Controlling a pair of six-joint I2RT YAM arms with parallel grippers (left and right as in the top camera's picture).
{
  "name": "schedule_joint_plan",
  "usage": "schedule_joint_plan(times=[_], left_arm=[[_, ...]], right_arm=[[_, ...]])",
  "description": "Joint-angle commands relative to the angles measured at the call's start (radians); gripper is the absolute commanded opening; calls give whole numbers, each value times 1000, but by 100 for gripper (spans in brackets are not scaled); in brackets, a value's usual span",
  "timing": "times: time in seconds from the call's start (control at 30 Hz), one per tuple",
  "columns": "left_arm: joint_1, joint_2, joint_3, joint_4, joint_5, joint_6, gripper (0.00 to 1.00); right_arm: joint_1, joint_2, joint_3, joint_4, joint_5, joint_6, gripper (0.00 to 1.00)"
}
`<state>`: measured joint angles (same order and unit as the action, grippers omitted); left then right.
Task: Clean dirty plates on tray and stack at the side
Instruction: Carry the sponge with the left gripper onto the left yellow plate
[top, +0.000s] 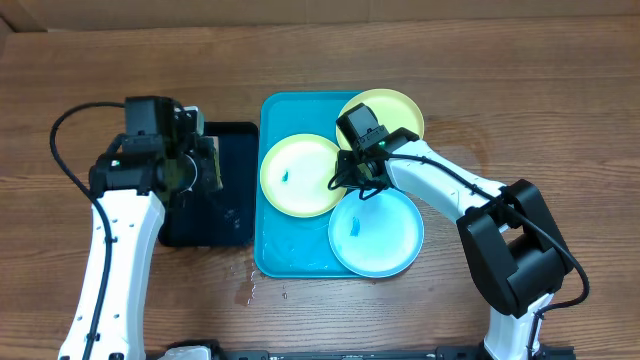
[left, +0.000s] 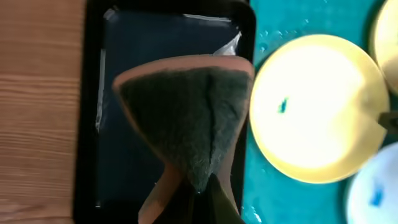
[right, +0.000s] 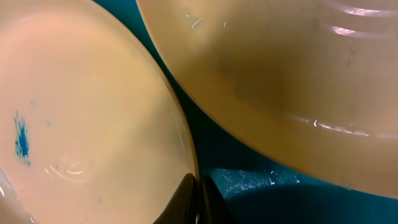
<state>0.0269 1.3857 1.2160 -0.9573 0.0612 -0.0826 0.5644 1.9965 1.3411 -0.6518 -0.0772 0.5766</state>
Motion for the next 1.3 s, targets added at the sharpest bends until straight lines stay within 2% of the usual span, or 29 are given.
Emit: schedule_joint_plan(times=[0.0,0.5,0.93,1.07,1.17,1.27], left_arm=[[-48,-25,65,11,-162,-37,4],[-86,64,64,29,-57,-134,4],[-87,101,64,1,-63,-140,4],[-87,101,65,13,-164,-124,4],[-87,101,95,28,-172,-124,4],[-87,103,182,-22,-157,-123,4]], right_arm=[[-2,-7,8,-9,-6,4,4],[-10,-16,26,-60,-2,0,4],[-14,-16,23,-23,9,59,4],[-14,-16,19,-46,9,44,4],[-14,-16,19,-65,9,44,4],[-14,-16,10,-57,9,45,4]])
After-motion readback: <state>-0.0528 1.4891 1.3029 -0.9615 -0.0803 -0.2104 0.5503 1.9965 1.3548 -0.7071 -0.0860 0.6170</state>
